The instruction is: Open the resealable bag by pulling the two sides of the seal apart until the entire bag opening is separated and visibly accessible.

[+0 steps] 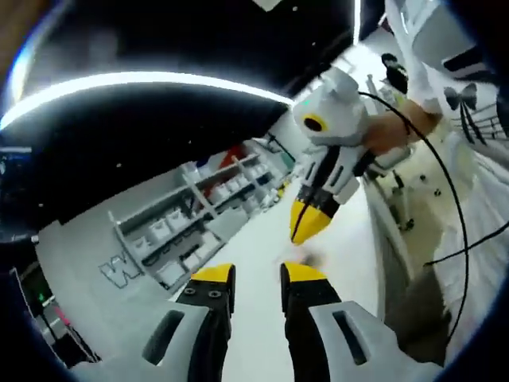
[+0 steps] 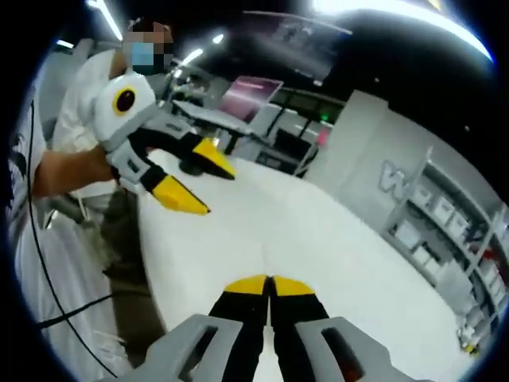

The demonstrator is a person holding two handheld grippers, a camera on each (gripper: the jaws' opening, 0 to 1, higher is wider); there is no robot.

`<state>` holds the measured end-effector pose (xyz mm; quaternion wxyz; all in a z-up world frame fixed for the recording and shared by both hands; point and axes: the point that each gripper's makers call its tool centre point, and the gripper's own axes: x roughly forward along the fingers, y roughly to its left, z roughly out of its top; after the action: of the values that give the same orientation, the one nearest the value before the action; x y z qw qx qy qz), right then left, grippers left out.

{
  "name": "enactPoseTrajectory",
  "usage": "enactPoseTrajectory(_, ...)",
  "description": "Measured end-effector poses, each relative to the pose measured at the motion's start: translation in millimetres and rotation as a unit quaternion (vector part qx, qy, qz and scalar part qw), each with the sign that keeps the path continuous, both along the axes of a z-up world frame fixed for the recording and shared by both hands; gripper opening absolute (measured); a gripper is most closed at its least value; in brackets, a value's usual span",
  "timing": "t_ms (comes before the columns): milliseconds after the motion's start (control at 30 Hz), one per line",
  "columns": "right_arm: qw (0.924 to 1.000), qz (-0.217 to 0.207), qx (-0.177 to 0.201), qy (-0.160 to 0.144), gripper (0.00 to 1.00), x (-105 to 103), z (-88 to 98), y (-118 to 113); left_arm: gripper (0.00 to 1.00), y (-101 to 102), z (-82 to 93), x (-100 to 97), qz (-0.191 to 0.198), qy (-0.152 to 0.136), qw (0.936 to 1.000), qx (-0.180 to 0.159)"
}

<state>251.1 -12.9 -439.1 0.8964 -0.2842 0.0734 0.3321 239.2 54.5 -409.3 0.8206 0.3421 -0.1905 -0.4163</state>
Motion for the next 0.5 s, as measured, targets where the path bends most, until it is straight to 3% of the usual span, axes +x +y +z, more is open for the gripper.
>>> enactPoseTrajectory(133,1.0000,0.005,-0.003,0.001,0.00,-1,-1.5,4,0.16,-14,-8.1,-5.1,-0.006,-0.058,0.9960,0.068)
enactPoseTrajectory(267,0.9997,0.014,0.007,0.018,0.00,-3,-6.2,8,0.13,-24,-19.5,-3.9,-0.008,-0.103,0.9851,0.137)
enactPoseTrajectory(367,0.9997,0.014,0.007,0.021,0.00,-2,-8.9,8,0.12,-29,-29.7,-1.4,-0.006,-0.133,0.9719,0.194)
enactPoseTrajectory(500,0.9995,0.020,0.004,0.024,0.00,-3,-10.9,9,0.08,-32,-48.9,7.2,0.008,-0.165,0.9456,0.280)
